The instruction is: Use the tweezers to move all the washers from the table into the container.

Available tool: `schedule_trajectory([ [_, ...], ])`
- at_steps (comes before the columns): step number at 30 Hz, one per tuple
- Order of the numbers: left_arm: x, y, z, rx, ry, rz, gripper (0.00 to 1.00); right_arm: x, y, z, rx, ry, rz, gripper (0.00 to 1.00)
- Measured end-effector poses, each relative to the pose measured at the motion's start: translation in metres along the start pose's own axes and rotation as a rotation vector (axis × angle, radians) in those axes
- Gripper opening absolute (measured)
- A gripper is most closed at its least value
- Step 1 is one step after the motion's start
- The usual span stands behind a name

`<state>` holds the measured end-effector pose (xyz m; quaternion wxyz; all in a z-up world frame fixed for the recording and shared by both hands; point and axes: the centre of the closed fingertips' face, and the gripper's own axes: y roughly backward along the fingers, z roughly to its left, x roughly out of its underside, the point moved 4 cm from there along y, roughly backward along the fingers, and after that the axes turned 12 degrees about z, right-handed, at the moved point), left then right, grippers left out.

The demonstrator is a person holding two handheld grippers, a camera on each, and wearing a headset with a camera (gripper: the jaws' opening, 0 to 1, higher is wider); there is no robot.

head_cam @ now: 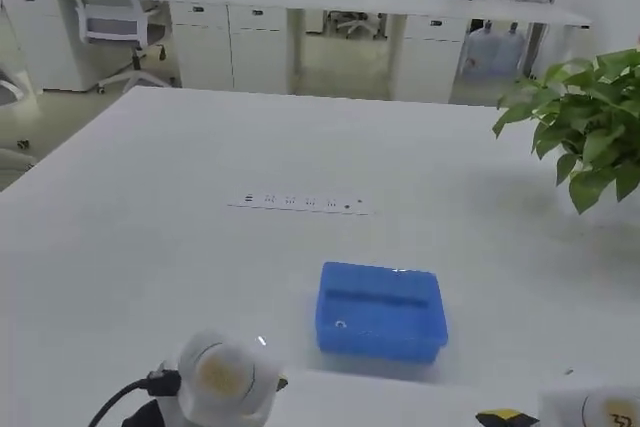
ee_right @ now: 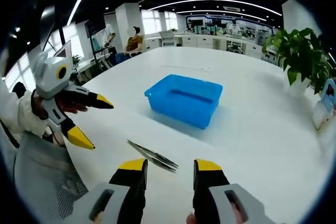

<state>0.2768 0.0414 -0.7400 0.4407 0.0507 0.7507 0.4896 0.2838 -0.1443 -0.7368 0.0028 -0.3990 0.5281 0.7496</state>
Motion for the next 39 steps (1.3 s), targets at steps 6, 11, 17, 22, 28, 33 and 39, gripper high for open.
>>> schedule_trajectory([
  [6, 0.0, 0.011, 0.012, -0.089, 0.075, -0.045, 0.86, -0.004, 0.005, -0.005, -0.002, -0.04, -0.029, 0.4],
  [11, 0.0, 0.017, 0.02, -0.141, 0.108, -0.044, 0.84, -0.01, 0.007, -0.008, 0.025, -0.025, -0.045, 0.48],
  [17, 0.0, 0.021, 0.018, -0.132, 0.078, -0.035, 0.87, -0.018, 0.01, -0.006, 0.015, -0.002, -0.069, 0.58],
  [22, 0.002, 0.023, 0.015, -0.115, 0.055, -0.021, 0.9, -0.022, 0.013, -0.007, 0.023, -0.004, -0.084, 0.65],
  [28, 0.007, 0.024, 0.013, -0.11, 0.031, 0.012, 0.91, -0.028, 0.016, -0.005, 0.015, 0.007, -0.103, 0.63],
  [33, 0.012, 0.029, 0.01, -0.063, -0.013, 0.035, 0.9, -0.028, 0.017, 0.003, -0.098, 0.016, -0.094, 0.6],
  [39, -0.003, 0.041, 0.009, 0.035, -0.022, -0.025, 0.79, -0.036, 0.026, 0.003, -0.217, -0.001, -0.093, 0.6],
])
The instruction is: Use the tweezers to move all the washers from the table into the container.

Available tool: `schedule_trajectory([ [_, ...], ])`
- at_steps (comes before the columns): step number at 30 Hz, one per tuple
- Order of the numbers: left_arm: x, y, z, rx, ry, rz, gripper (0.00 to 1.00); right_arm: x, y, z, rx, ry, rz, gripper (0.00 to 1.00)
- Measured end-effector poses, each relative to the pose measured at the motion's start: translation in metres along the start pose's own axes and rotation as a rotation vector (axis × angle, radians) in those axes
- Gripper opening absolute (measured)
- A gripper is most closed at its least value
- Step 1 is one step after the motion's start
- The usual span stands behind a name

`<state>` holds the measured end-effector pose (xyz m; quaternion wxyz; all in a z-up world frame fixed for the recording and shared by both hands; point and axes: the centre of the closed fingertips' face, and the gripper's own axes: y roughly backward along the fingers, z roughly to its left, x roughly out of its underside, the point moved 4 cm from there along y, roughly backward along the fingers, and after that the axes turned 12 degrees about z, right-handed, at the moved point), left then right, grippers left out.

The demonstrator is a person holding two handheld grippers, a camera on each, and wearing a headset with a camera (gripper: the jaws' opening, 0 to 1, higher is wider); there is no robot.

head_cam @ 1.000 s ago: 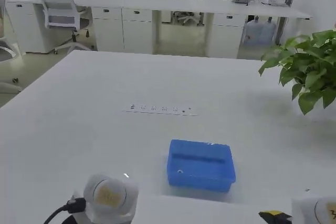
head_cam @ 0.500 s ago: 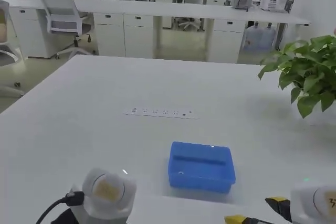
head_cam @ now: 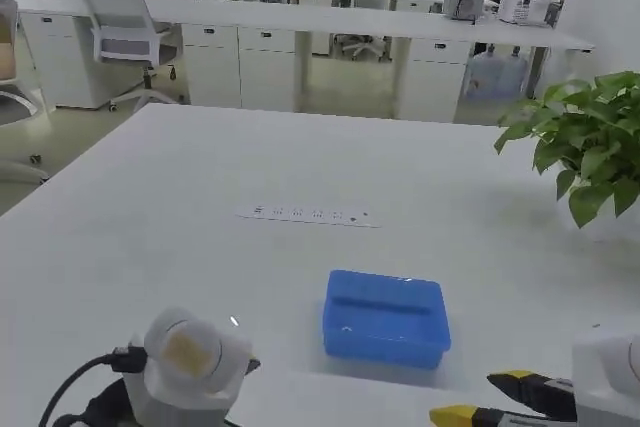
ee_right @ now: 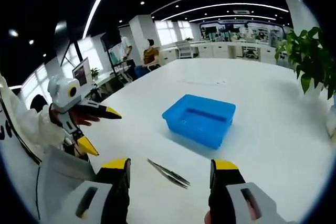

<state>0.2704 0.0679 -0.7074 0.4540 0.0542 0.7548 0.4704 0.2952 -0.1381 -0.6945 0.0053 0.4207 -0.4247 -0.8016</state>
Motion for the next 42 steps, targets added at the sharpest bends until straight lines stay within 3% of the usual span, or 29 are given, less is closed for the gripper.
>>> schedule_trajectory([
  [3, -0.008, 0.007, 0.005, 0.014, 0.005, -0.035, 0.73, -0.008, 0.006, -0.001, 0.006, 0.004, -0.028, 0.56],
  [5, -0.017, 0.012, 0.006, 0.031, 0.042, -0.092, 0.74, -0.011, 0.009, 0.0, 0.006, 0.007, -0.05, 0.54],
  [7, -0.022, 0.017, 0.008, 0.007, 0.04, -0.116, 0.75, -0.011, 0.009, 0.003, 0.006, 0.005, -0.048, 0.55],
  [14, -0.021, 0.019, 0.003, 0.011, 0.024, -0.102, 0.76, -0.003, 0.006, 0.009, 0.025, 0.061, 0.0, 0.55],
  [22, -0.014, 0.017, 0.005, -0.017, 0.019, -0.088, 0.75, -0.005, 0.007, 0.006, 0.032, 0.047, -0.007, 0.55],
  [42, 0.003, 0.01, 0.006, -0.048, 0.023, -0.041, 0.76, 0.005, 0.002, 0.002, 0.058, 0.062, 0.05, 0.59],
])
